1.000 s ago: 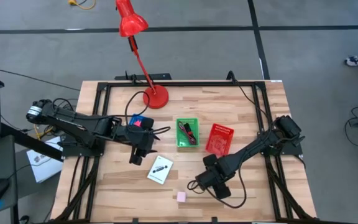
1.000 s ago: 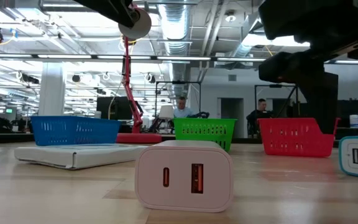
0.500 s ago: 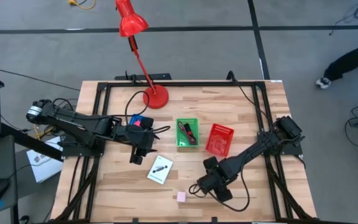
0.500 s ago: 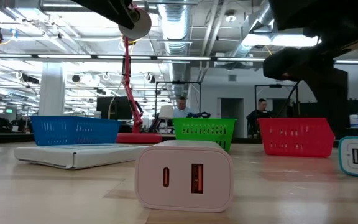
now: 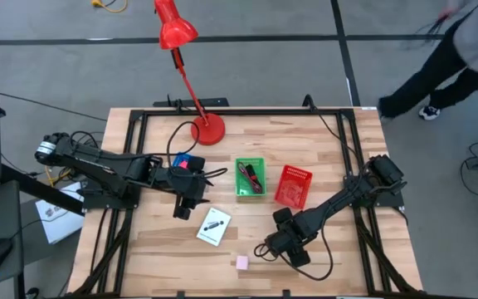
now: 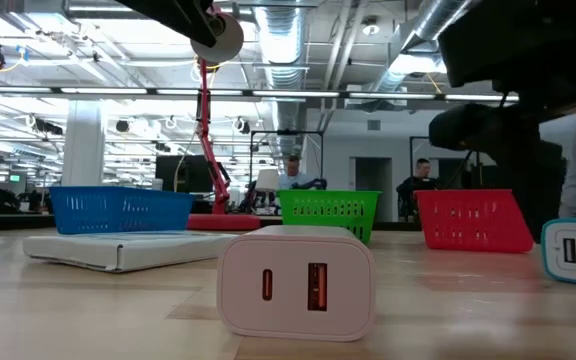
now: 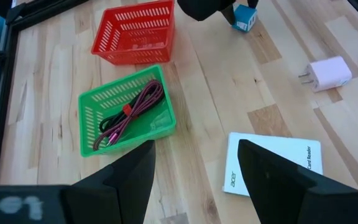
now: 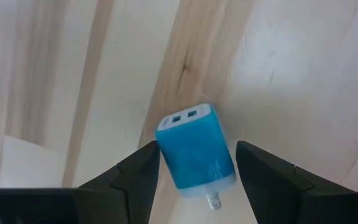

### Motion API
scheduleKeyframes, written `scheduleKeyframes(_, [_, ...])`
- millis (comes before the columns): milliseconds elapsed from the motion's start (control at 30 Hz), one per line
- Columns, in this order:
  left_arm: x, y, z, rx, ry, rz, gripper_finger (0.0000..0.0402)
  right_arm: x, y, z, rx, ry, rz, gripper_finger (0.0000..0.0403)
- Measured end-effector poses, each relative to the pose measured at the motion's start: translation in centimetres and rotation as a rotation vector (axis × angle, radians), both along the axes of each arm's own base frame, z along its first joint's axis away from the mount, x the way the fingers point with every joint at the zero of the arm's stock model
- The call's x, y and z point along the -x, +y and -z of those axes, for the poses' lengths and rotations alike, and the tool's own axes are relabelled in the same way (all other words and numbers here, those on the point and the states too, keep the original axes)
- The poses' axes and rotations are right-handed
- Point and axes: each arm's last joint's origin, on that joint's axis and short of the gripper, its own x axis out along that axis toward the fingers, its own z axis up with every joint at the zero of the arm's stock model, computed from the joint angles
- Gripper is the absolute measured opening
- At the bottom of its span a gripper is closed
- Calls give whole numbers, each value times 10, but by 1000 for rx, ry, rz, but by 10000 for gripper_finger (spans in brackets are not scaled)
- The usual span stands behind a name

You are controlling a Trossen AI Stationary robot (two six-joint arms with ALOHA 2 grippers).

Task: Pick and place items into bin
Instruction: Put the blue charger adapter into the blue bin

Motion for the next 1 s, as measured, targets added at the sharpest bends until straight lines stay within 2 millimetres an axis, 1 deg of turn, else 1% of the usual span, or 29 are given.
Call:
scheduleKeyframes(100, [0,0,0,1,0,-1,219,1,-1,5,-9,-15,0,205])
scheduleKeyframes(233, [0,0,0,-1,-1,1,219,-1,-1,6,-18,-31,2,196])
scheduleKeyframes(433, [1,2,-1,-40,-9,-29,219,-8,-11,6,-24,-37,48,137])
scheduleKeyframes(567, [2,6,-15,-157,-30,-134,219,-18,-20,5,-42,-79,70,135])
scheduleKeyframes(633, [6,11,-26,-255,-33,-243,219,-29,-26,1,-55,-146,90,135])
scheduleKeyframes(733, [11,18,-45,-390,-53,-395,219,-52,-35,-16,-72,-289,66,135])
scheduleKeyframes(833, [17,22,-63,-486,-88,-505,219,-75,-51,-34,19,-461,6,144])
scheduleKeyframes(900, [20,24,-73,-546,-114,-578,219,-93,-66,-49,109,-616,7,149])
scheduleKeyframes(1000, [23,27,-82,-659,-138,-680,219,-118,-100,-67,169,-839,37,145])
